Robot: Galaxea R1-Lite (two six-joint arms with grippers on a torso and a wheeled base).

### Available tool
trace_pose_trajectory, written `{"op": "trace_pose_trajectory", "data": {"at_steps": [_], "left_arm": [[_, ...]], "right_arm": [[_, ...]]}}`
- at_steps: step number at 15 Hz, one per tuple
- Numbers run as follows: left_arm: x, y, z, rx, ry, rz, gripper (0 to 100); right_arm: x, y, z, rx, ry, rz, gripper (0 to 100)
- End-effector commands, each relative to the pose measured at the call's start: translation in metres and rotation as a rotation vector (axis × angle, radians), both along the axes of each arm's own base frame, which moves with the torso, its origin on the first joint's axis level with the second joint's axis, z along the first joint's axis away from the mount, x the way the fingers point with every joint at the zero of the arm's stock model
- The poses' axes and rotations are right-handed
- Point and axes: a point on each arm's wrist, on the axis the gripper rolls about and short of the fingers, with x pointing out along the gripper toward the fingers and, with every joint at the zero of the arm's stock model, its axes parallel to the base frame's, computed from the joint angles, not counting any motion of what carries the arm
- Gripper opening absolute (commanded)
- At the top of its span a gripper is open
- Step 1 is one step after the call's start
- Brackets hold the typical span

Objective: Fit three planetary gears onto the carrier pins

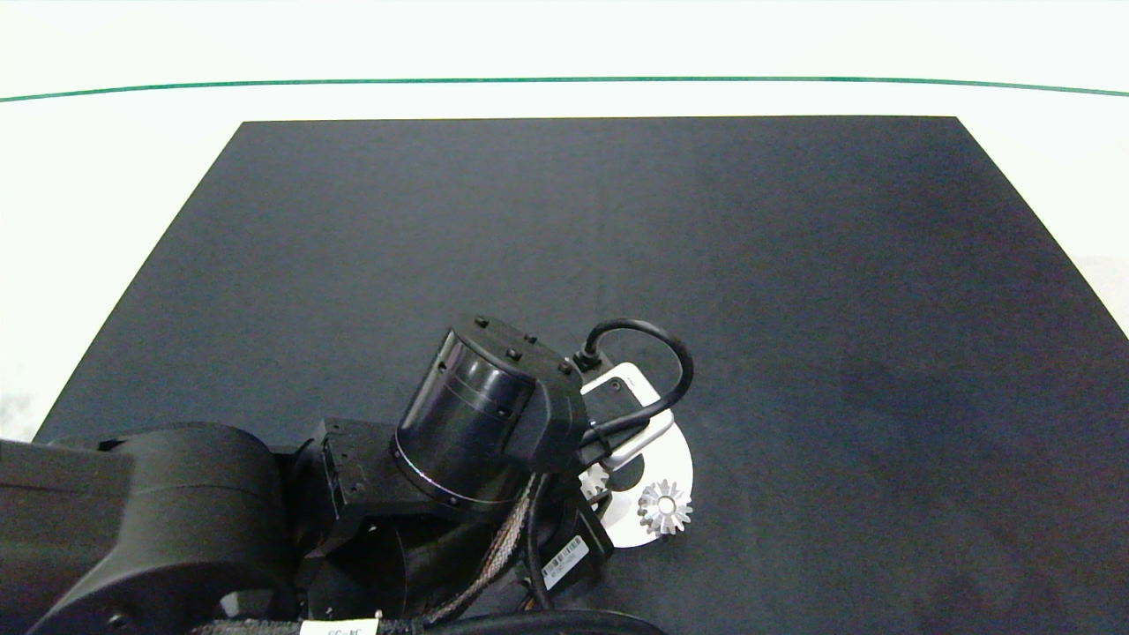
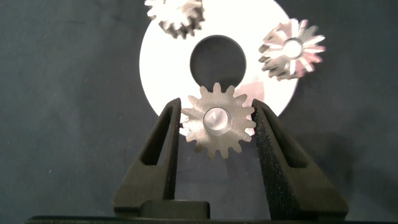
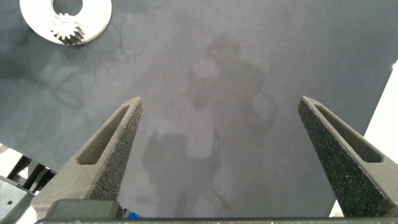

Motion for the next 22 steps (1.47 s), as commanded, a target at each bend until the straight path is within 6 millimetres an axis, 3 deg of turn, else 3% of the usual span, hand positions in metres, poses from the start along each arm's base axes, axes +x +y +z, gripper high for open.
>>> {"op": "trace_pose_trajectory", "data": {"at_steps": [1, 22], "left_arm": [[0.003, 0.008, 0.004, -0.004, -0.012, 0.021, 4], [0.01, 0.013, -0.01, -0.002, -0.003, 0.053, 4]], "right_arm": [[0.0, 0.0, -0.001, -0.004, 0.002, -0.001, 100], [-0.001, 0.0, -0.002, -0.006, 0.005, -0.001, 100]]}}
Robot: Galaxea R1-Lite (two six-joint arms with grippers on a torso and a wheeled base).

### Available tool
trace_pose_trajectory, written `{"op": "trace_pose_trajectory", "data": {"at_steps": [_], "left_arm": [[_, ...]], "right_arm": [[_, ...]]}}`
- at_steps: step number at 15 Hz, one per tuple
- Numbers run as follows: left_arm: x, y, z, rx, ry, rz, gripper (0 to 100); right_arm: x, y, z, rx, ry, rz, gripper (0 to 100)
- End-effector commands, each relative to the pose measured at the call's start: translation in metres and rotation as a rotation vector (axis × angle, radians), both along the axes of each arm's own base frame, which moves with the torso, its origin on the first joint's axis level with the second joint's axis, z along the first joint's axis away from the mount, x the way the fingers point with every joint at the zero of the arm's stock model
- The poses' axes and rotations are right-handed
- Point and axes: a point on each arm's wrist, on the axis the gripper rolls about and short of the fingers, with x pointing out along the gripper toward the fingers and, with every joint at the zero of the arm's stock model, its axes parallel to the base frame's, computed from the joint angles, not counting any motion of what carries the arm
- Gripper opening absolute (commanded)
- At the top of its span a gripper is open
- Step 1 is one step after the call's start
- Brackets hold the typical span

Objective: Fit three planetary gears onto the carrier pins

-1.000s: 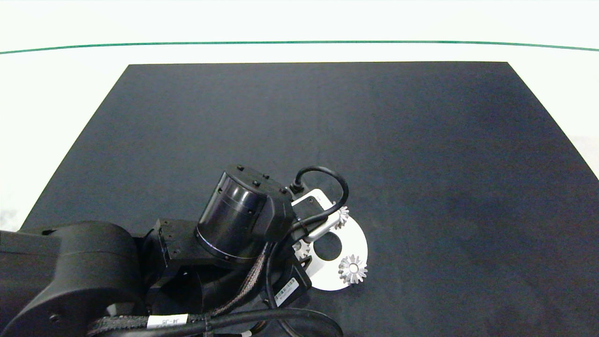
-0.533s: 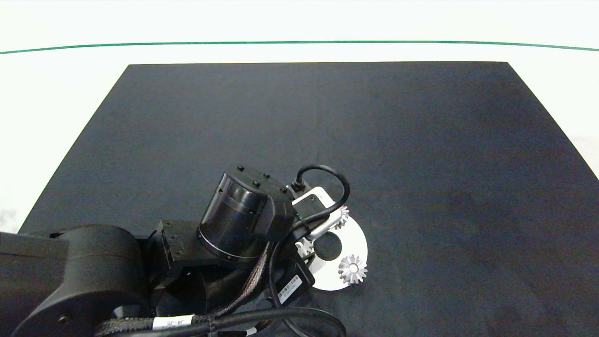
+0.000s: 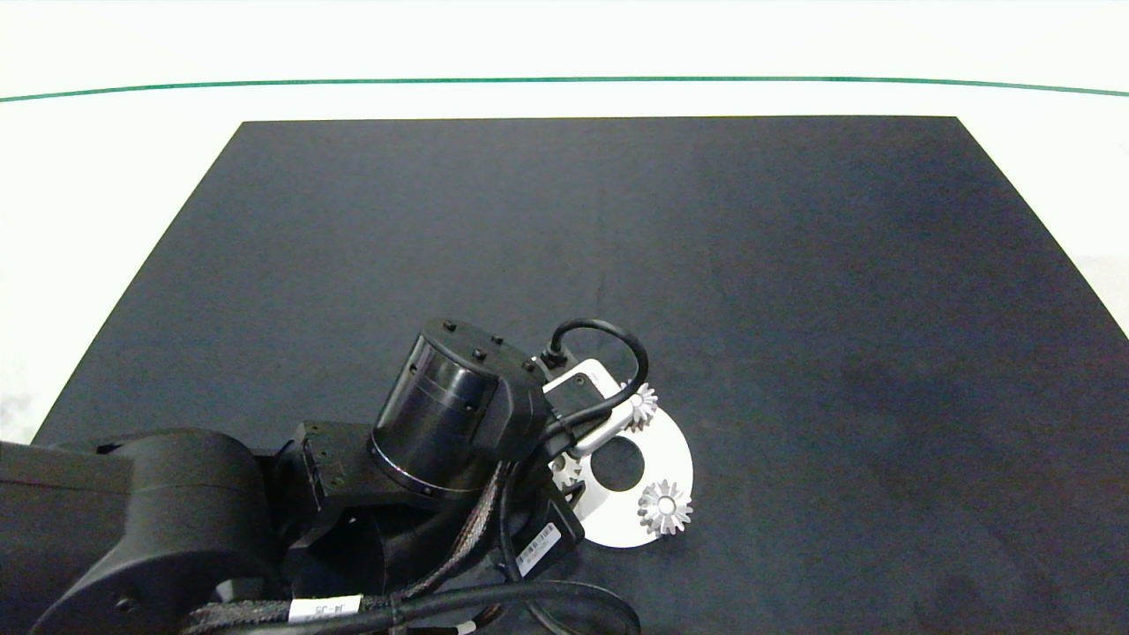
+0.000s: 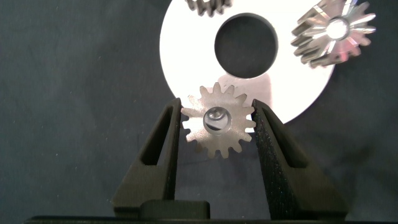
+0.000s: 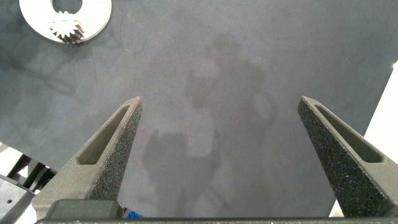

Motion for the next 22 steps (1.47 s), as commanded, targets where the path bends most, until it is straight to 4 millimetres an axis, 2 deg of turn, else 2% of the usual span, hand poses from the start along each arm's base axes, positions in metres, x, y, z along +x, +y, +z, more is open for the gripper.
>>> {"op": "trace_pose_trajectory", "data": {"at_steps": [1, 6, 22], "left_arm": [[0.001, 0.0, 0.0, -0.004, -0.005, 0.003, 4], [0.002, -0.002, -0.008, -0.015, -0.013, 0.001, 4], [0.001, -0.001, -0.013, -0.007, -0.008, 0.001, 4]], "right_arm": [[0.0, 0.0, -0.001, -0.005, 0.003, -0.001, 100], [0.001, 0.0, -0.002, -0.007, 0.007, -0.001, 100], [0.0, 0.0, -0.001, -0.006, 0.006, -0.001, 100]]}}
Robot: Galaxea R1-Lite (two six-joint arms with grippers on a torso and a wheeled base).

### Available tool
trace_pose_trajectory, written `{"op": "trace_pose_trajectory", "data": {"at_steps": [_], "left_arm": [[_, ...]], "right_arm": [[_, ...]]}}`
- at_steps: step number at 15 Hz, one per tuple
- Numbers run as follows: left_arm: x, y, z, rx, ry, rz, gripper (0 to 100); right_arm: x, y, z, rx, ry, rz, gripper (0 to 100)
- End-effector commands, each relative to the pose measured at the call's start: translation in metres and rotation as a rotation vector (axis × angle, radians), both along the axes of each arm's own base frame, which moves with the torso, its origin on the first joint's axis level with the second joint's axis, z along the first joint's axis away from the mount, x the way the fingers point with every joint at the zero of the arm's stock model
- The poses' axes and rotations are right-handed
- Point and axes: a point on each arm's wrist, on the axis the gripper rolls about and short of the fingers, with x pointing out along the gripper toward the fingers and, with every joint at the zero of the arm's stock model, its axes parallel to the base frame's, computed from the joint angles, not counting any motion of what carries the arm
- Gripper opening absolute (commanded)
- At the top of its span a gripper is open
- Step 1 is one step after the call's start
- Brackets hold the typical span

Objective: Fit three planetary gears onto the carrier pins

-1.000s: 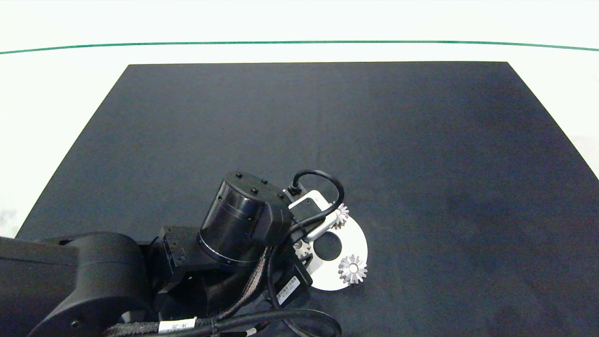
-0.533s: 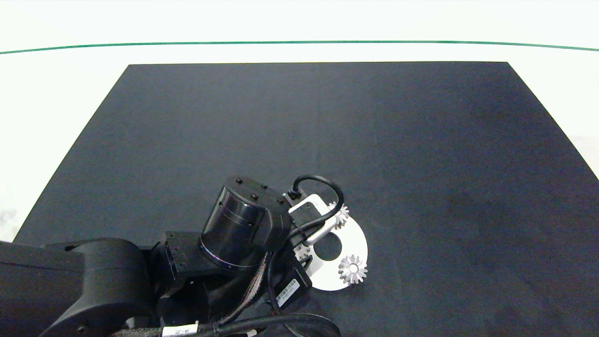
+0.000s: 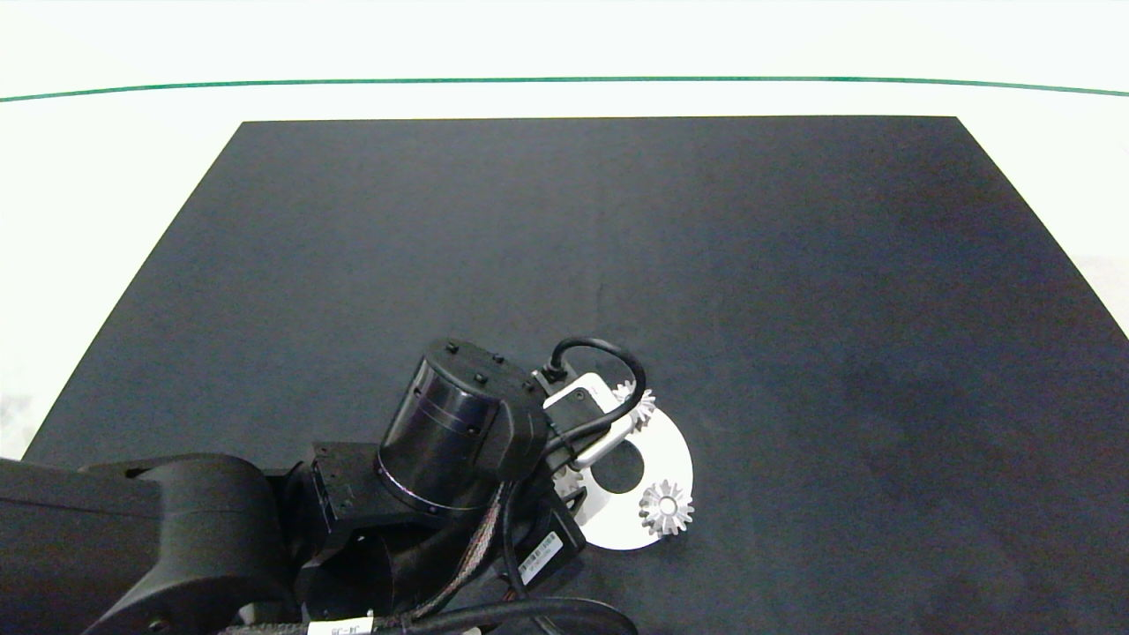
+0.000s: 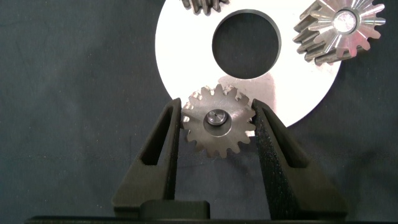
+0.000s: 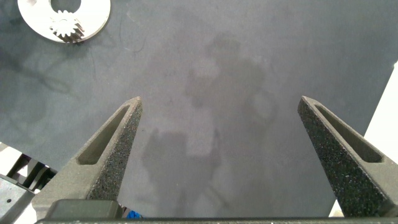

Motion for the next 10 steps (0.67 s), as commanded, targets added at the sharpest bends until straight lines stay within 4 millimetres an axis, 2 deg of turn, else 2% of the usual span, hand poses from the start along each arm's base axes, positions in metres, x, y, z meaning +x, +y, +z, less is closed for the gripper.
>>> {"op": "trace_pose_trajectory", "data": {"at_steps": [1, 3, 4, 10], "left_arm": [[0.0004, -0.0007, -0.0014, 0.004, 0.001, 0.001, 4], [-0.001, 0.0004, -0.0046, 0.017, 0.01, -0.001, 4], [-0.0006, 0.0006, -0.0045, 0.016, 0.009, 0.001, 100], [0.0002, -0.0005, -0.0018, 0.004, 0.003, 0.002, 100]], "right_arm": [[0.0002, 0.0001, -0.0003, -0.005, 0.003, -0.001, 100], [0.0002, 0.0001, -0.0003, -0.005, 0.003, -0.001, 100], [0.0002, 0.0001, -0.0003, -0.005, 0.003, -0.001, 100], [0.0002, 0.0001, -0.0003, -0.005, 0.003, -0.001, 100]]}}
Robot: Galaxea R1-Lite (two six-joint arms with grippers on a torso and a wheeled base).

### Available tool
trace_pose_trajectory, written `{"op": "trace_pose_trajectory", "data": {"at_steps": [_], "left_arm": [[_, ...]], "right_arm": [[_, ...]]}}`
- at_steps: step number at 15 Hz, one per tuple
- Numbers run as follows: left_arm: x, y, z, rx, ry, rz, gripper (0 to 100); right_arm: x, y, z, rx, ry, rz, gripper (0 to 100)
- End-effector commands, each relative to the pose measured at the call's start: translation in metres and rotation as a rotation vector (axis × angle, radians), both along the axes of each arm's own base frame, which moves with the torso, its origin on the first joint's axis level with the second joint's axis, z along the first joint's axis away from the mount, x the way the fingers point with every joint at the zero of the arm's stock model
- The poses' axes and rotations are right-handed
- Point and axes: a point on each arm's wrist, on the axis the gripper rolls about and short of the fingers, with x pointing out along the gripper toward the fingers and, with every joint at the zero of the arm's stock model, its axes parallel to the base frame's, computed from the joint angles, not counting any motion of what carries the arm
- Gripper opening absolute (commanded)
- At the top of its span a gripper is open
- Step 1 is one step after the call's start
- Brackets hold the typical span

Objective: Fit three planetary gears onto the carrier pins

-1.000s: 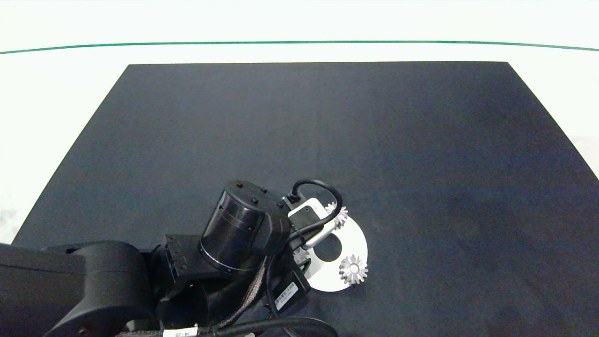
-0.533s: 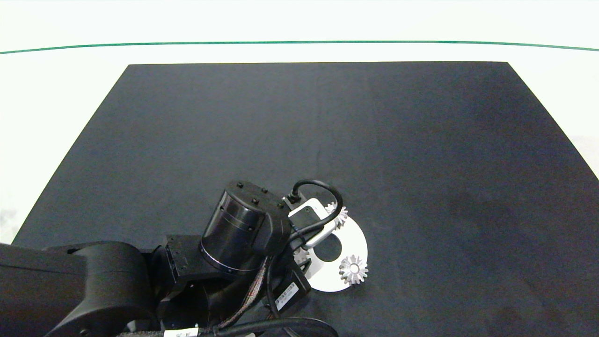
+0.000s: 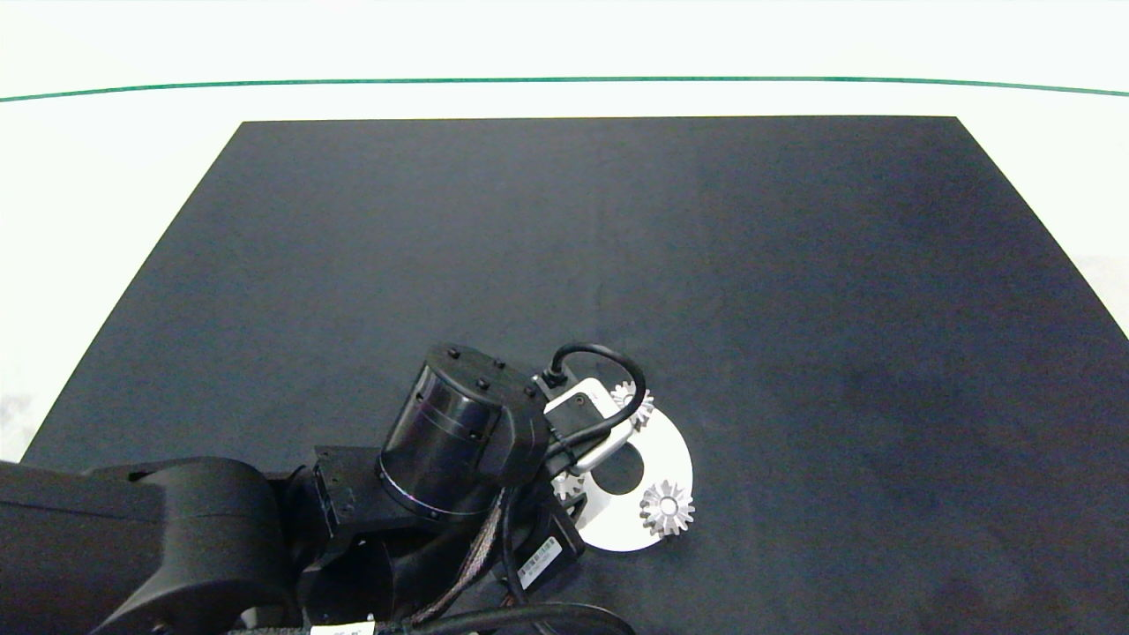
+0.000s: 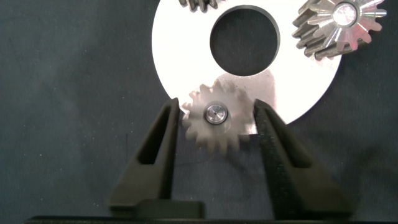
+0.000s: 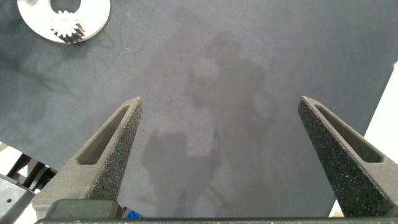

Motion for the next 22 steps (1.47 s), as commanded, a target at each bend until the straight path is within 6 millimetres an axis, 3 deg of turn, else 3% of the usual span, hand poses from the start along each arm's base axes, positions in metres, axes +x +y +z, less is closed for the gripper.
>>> {"op": "trace_pose_trajectory", "data": {"at_steps": [1, 3, 5, 8, 11, 13, 15, 16, 19, 22], "left_arm": [[0.001, -0.001, 0.0, -0.002, -0.003, 0.002, 100], [0.0, 0.002, 0.004, -0.005, -0.011, 0.002, 100], [-0.01, 0.016, 0.024, -0.035, -0.048, -0.002, 100], [-0.023, 0.073, 0.074, -0.097, -0.105, 0.111, 100], [-0.036, 0.151, 0.099, -0.149, -0.184, 0.392, 100], [-0.059, 0.196, 0.095, -0.167, -0.239, 0.61, 100], [-0.088, 0.221, 0.085, -0.176, -0.296, 0.766, 100], [-0.096, 0.226, 0.083, -0.178, -0.312, 0.801, 100], [-0.15, 0.232, 0.058, -0.249, -0.409, 0.838, 100], [-0.179, 0.234, 0.043, -0.291, -0.491, 0.854, 100]], "right_arm": [[0.0, 0.0, 0.0, -0.004, 0.002, -0.001, 100], [0.0, 0.0, 0.0, -0.004, 0.002, -0.001, 100], [0.0, 0.0, 0.0, -0.005, 0.003, -0.001, 100], [0.001, 0.001, -0.002, 0.009, 0.014, -0.013, 100], [0.003, -0.002, -0.004, 0.03, 0.028, -0.131, 100], [0.002, -0.004, -0.012, 0.074, 0.052, -0.18, 100], [-0.007, -0.008, -0.021, 0.091, 0.051, -0.223, 100], [-0.01, -0.01, -0.024, 0.095, 0.044, -0.241, 100], [-0.038, -0.02, -0.044, 0.126, -0.017, -0.309, 100], [-0.061, -0.024, -0.06, 0.138, -0.057, -0.379, 100]]}}
